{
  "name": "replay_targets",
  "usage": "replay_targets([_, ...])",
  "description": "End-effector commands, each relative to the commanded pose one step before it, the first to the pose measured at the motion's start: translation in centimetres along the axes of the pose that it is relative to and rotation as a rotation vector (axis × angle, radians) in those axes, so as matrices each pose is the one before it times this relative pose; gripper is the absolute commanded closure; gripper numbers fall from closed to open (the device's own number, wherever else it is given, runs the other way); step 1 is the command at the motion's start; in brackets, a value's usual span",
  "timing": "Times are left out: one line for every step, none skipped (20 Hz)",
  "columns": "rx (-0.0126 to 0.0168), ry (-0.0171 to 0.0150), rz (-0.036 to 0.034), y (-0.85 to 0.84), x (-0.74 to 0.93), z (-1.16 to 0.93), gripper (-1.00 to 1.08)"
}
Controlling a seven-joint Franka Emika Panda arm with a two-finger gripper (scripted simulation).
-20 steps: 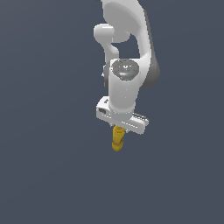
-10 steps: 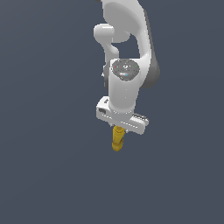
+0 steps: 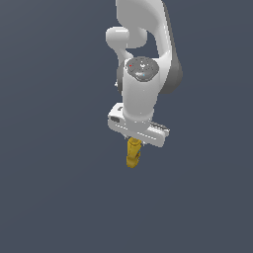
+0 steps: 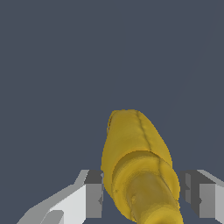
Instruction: Pick up the object and move it to a goal position.
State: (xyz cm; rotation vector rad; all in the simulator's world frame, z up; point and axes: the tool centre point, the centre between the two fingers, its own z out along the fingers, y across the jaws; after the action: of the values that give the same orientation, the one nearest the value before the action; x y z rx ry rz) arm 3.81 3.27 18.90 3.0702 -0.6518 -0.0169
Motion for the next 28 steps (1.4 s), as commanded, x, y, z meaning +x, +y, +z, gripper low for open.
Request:
replay_targets([0.00489,0.00951,-0.00006,0.028,-0.122,-2.108,1.08])
replay_targets([0.00000,0.00000,0.00000,0.066,-0.159,-0.776,1.08])
replay_targets([0.00000,0.00000,0.00000,0.071,-0.171,-0.839,1.08])
replay_targets([0.00000,0.00000,0.00000,0.075,-0.183,-0.900,1.08])
replay_targets([0.00000,0.00000,0.00000,0.079,-0.193,-0.957,1.08])
replay_targets([0.00000,0.00000,0.00000,0.083,-0.202,-1.012,1.08])
replay_targets([0.00000,0.00000,0.00000,0.086,-0.211,-1.064,1.08])
replay_targets([0.00000,0.00000,0.00000,0.089,-0.218,-1.113,1.08])
replay_targets([0.00000,0.00000,0.00000,0.092,-0.224,-1.154,1.08])
replay_targets([0.00000,0.00000,0.00000,0.092,-0.225,-1.172,1.08])
replay_targets([0.00000,0.00000,0.00000,0.090,-0.222,-1.175,1.08])
replay_targets([0.00000,0.00000,0.00000,0.088,-0.217,-1.169,1.08])
replay_targets([0.00000,0.00000,0.00000,0.083,-0.207,-1.142,1.08])
replay_targets([0.00007,0.00043,0.00022,0.093,-0.205,-1.131,1.08])
replay_targets([0.00000,0.00000,0.00000,0.074,-0.186,-1.058,1.08])
replay_targets([0.00000,0.00000,0.00000,0.069,-0.174,-1.003,1.08])
replay_targets([0.00000,0.00000,0.00000,0.063,-0.160,-0.941,1.08])
replay_targets([0.00000,0.00000,0.00000,0.055,-0.144,-0.879,1.08])
replay_targets([0.00000,0.00000,0.00000,0.047,-0.126,-0.810,1.08])
replay_targets([0.00000,0.00000,0.00000,0.040,-0.108,-0.741,1.08])
replay_targets([0.00000,0.00000,0.00000,0.033,-0.093,-0.676,1.08])
replay_targets([0.00000,0.00000,0.00000,0.029,-0.082,-0.614,1.08])
replay_targets([0.00000,0.00000,0.00000,0.025,-0.072,-0.554,1.08])
replay_targets([0.00000,0.00000,0.00000,0.022,-0.063,-0.494,1.08])
replay_targets([0.00000,0.00000,0.00000,0.018,-0.054,-0.435,1.08])
replay_targets([0.00000,0.00000,0.00000,0.015,-0.045,-0.376,1.08])
replay_targets([0.00000,0.00000,0.00000,0.012,-0.036,-0.318,1.08])
replay_targets([0.00000,0.00000,0.00000,0.008,-0.027,-0.260,1.08])
